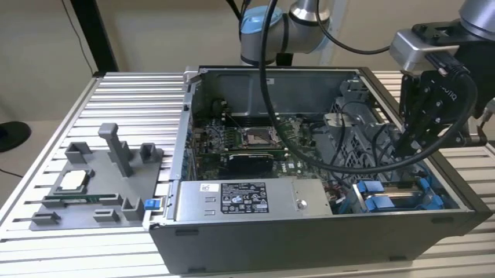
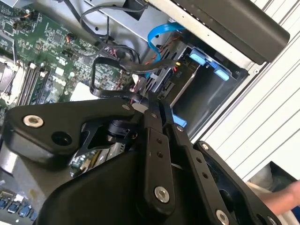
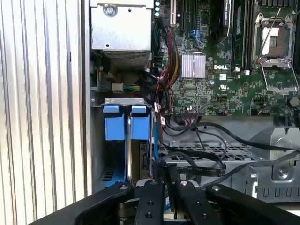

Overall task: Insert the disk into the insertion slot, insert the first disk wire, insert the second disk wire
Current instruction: 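Insert the second disk wire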

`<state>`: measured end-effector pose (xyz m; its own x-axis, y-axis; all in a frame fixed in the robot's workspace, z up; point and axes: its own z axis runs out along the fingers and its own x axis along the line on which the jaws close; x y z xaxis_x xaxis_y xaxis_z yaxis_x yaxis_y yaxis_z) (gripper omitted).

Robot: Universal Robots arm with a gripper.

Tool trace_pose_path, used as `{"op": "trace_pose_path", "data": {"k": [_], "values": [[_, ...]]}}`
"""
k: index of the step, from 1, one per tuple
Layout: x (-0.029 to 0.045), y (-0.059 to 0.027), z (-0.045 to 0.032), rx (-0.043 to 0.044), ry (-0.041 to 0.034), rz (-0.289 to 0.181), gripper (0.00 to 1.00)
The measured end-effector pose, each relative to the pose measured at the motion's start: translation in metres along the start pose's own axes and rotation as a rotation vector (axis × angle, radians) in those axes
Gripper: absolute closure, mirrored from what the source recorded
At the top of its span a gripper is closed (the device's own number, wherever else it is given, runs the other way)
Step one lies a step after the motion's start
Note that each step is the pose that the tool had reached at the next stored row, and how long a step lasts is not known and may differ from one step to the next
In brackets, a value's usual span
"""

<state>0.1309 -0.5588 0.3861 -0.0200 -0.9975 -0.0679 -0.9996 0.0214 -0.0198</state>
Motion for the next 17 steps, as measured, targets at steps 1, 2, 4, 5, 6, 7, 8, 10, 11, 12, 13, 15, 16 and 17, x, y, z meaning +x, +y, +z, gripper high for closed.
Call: {"op": "trace_pose_path", "data": {"k": [1,2,4,5,6,7,8,10,11,12,13,15,16,17], "values": [[0.0001,0.0003,0.0011,0.0025,0.0002,0.001,1.0],[0.0002,0.0006,0.0022,0.0045,0.0002,0.003,1.0],[0.0002,0.0007,0.0034,0.0055,0.0003,0.006,1.0],[0.0003,0.0007,0.0036,0.0057,0.0004,0.008,1.0],[0.0003,0.0008,0.0036,0.0057,0.0004,0.008,1.0],[0.0003,0.0008,0.0036,0.0058,0.0004,0.009,1.0],[0.0004,0.0008,0.0036,0.0057,0.0004,0.009,1.0],[0.0003,0.0008,0.0037,0.0057,0.0003,0.009,1.0],[0.0003,0.0008,0.0037,0.0058,0.0003,0.009,1.0],[0.0003,0.0008,0.0038,0.0057,0.0002,0.009,1.0],[0.0003,0.0008,0.0042,0.0057,0.0001,0.009,1.0],[0.0004,0.0008,0.0046,0.0058,0.0003,0.009,1.0],[0.0004,0.0008,0.0047,0.0058,0.0003,0.009,1.0],[0.0004,0.0008,0.0047,0.0058,0.0003,0.009,1.0]]}}
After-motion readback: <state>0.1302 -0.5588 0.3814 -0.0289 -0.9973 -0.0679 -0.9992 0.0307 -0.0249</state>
